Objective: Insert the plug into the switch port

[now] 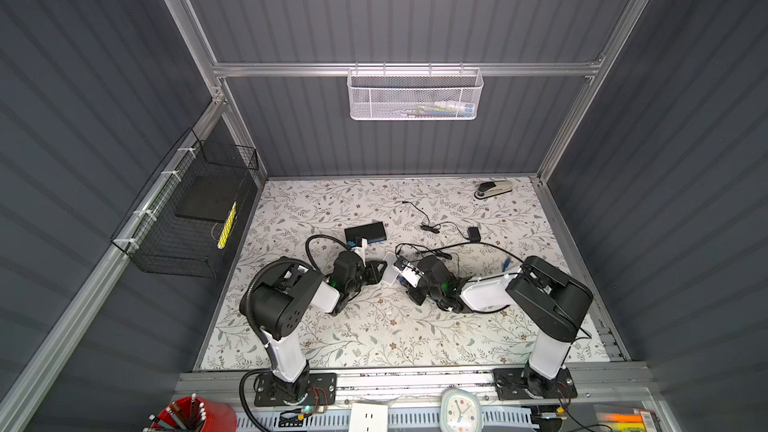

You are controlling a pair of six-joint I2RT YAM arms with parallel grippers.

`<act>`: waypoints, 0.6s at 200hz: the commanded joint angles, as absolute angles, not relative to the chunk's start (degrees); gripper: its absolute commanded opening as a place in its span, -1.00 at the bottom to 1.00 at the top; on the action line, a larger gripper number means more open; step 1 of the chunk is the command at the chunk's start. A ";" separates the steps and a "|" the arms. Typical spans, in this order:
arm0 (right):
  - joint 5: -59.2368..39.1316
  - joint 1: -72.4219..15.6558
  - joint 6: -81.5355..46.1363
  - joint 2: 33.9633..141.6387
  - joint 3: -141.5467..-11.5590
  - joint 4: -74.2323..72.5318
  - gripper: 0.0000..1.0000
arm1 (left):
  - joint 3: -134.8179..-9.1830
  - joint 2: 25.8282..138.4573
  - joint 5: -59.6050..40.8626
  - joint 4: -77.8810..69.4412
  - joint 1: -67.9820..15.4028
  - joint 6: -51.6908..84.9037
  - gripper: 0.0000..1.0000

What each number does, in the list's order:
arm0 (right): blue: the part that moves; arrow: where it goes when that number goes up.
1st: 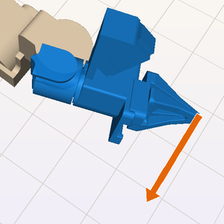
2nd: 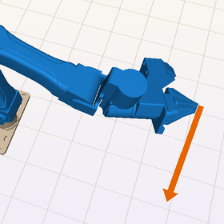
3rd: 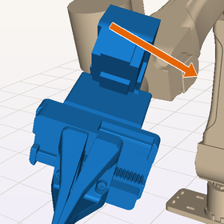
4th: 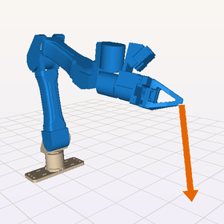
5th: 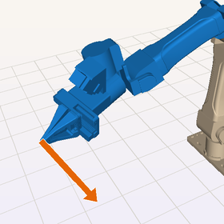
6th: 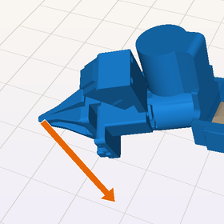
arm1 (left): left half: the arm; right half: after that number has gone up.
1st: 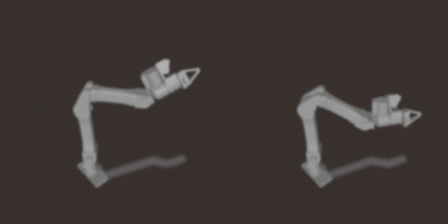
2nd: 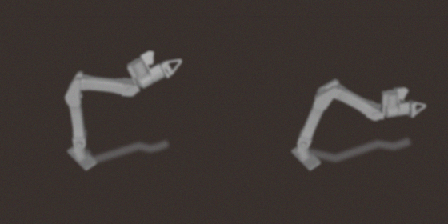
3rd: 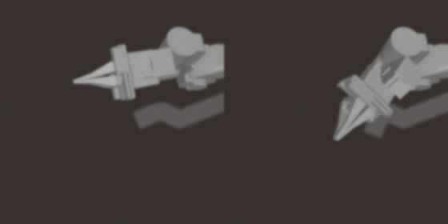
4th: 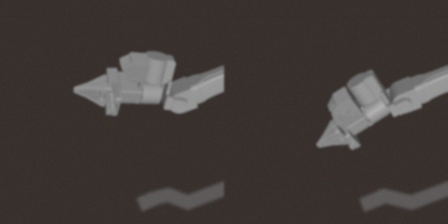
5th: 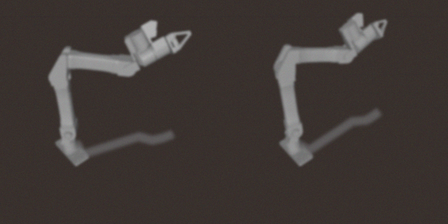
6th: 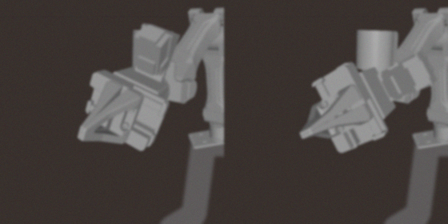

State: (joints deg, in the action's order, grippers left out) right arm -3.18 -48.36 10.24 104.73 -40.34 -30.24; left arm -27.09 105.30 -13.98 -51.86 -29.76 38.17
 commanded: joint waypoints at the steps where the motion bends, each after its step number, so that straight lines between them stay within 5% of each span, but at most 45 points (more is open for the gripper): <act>1: -14.50 -50.03 15.74 109.93 -41.28 -37.09 -1.00 | -24.64 113.04 -41.48 -28.57 -39.30 40.33 -0.35; 47: -18.59 -45.12 17.98 106.11 -39.94 -28.62 -1.00 | -25.70 107.65 -41.60 -19.34 -36.89 35.60 -0.24; 120: -14.97 -44.40 11.79 102.29 -34.19 -24.96 -1.00 | -24.35 84.21 -30.27 -1.76 -31.12 32.28 0.60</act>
